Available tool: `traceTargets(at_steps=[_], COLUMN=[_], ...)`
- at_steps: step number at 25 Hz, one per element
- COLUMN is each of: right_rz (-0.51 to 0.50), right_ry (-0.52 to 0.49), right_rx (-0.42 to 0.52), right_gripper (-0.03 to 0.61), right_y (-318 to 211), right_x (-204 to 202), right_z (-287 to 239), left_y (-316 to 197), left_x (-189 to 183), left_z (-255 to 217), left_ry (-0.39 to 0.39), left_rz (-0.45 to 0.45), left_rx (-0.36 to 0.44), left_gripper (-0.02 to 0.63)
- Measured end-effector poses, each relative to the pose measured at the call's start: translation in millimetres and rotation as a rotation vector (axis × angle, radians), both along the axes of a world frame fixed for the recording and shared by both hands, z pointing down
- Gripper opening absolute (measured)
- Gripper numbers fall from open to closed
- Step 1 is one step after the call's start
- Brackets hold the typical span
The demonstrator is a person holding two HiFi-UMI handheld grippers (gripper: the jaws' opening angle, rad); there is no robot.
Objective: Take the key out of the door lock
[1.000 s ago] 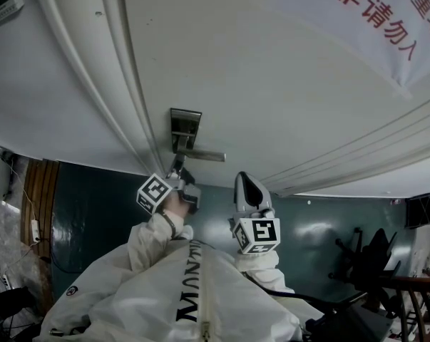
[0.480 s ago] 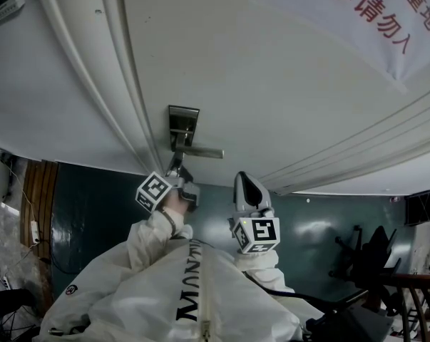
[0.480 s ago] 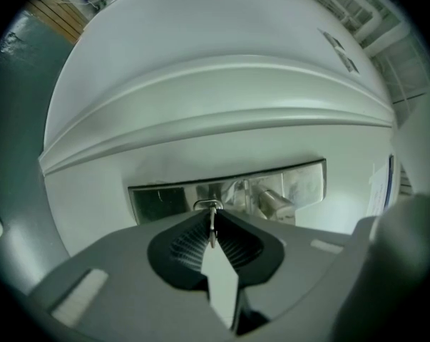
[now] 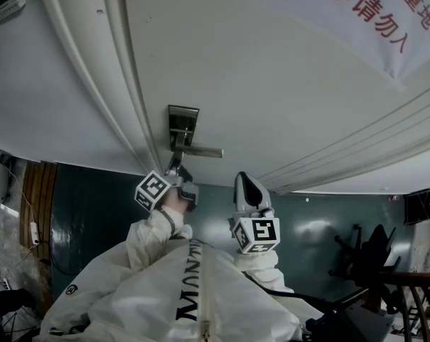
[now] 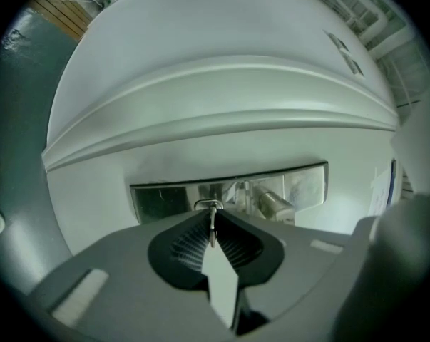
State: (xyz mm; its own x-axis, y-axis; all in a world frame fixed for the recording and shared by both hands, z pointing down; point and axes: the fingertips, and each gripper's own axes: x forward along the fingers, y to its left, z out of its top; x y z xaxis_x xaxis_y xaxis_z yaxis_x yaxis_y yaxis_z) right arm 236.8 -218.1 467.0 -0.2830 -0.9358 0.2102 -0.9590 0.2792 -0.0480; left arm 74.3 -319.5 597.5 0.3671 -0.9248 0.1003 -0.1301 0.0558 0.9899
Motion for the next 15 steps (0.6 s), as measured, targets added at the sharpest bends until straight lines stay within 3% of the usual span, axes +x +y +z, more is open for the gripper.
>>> traceTargets(at_steps=[8,15], right_rz=[0.001,-0.021], right_ry=[-0.011,-0.012], right_rx=[0.0,-0.001], right_gripper=[0.0,0.001], right_y=[-2.2,0.1], right_x=[-1.2,-14.0], right_z=[0.4,2.0], left_y=[19.7,27.6], left_x=[0.6,1.9], left_z=[-4.7,-6.0], left_ry=[-0.006,-0.08], left_rz=[0.018,0.062], left_rx=[0.031,0.059], left_gripper=[0.022,0.021])
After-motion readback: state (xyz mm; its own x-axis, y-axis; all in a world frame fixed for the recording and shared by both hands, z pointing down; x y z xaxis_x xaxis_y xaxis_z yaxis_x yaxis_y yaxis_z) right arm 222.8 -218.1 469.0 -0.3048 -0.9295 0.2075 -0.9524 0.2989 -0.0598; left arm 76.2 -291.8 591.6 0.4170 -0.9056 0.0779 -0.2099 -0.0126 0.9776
